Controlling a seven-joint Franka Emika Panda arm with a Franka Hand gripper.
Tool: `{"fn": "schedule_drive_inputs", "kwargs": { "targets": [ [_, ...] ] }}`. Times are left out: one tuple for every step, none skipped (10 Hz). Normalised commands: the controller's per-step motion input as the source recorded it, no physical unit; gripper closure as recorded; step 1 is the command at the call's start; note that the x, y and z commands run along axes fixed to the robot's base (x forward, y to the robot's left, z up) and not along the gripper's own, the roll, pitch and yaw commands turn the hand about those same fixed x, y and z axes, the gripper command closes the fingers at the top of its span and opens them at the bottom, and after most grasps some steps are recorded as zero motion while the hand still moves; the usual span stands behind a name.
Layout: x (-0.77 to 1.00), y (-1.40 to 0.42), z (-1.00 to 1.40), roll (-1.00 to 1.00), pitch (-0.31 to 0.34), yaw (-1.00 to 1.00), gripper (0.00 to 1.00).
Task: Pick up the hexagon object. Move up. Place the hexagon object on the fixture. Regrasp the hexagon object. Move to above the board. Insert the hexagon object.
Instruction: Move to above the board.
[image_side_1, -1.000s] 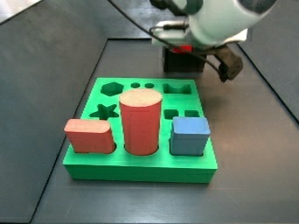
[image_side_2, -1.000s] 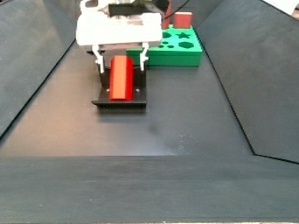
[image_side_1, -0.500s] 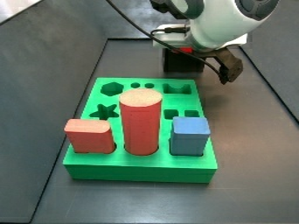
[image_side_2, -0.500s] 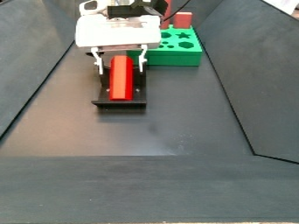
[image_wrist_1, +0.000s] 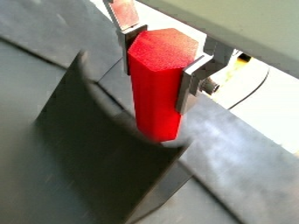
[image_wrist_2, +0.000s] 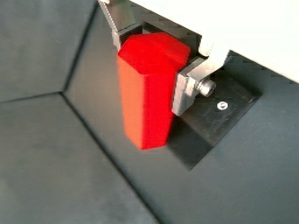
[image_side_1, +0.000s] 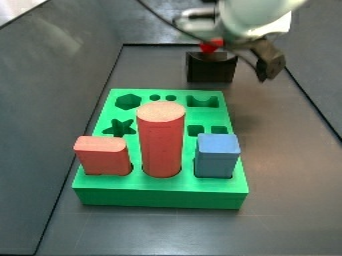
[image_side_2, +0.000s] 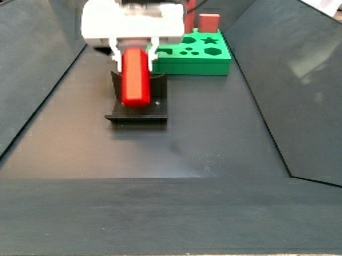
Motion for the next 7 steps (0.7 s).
{"fn": "schedule_drive_inputs", "kwargs": {
  "targets": [
    [-0.01,0.05,1.0,0.02,-0.102,-0.26,1.0],
    [-0.01,0.05,1.0,-0.02,-0.037,-0.25,1.0],
    [-0.02,0.05,1.0,-0.05,0.01,-0.23,1.0],
    [-0.02,0.05,1.0,-0.08,0.067,-0.19,1.0],
    [-0.03,0.05,1.0,-0.09,0.101,-0.16,1.0],
    [-0.03,0.05,1.0,-0.1,0.124,-0.12,1.0],
    [-0.04,0.05,1.0,-0.1,0.139,-0.08,1.0]
  ]
}}
